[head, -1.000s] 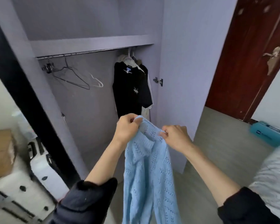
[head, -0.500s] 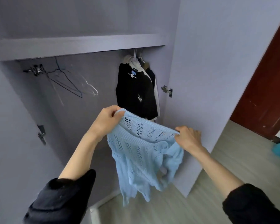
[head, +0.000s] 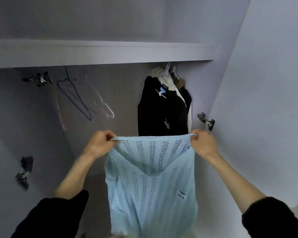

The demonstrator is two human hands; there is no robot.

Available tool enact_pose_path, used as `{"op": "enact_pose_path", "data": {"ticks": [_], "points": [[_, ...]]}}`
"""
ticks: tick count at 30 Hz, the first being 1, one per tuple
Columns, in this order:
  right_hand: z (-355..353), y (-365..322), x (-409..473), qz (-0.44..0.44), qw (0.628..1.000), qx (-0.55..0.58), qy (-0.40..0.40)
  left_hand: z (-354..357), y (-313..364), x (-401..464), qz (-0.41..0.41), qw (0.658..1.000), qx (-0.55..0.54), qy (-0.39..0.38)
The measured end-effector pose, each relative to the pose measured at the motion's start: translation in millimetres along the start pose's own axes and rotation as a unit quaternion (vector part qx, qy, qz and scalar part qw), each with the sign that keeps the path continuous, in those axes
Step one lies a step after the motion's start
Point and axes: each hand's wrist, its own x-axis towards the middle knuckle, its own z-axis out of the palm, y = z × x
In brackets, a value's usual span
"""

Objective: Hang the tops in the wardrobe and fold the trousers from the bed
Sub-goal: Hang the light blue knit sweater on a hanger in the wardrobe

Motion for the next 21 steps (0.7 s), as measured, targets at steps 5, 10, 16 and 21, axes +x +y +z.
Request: {"op": "enact_pose_path", "data": {"ticks": [5, 10, 16, 21], "points": [[32.0, -10.7, 49.3, 0.012, 0.986, 0.133, -0.103, 0.1, -17.7, 38.7, -0.042, 0.998, 0.024, 0.033], [58.7, -25.8, 85.0, -0.137, 0.952, 0.093, -0.259, -15.7, -45.1, 56.4, -0.084, 0.992, 0.040, 0.084], [72.4, -44.2, 133.0, -0.251, 0.930, 0.026, -0.267, -15.4, -71.5, 52.1, -0.182, 0.966, 0.156, 0.097], [85.7, -64.8, 153.6, -0.286, 0.933, 0.058, -0.212, -13.2, -77.5, 41.7, -0.224, 0.935, 0.191, 0.196]]}}
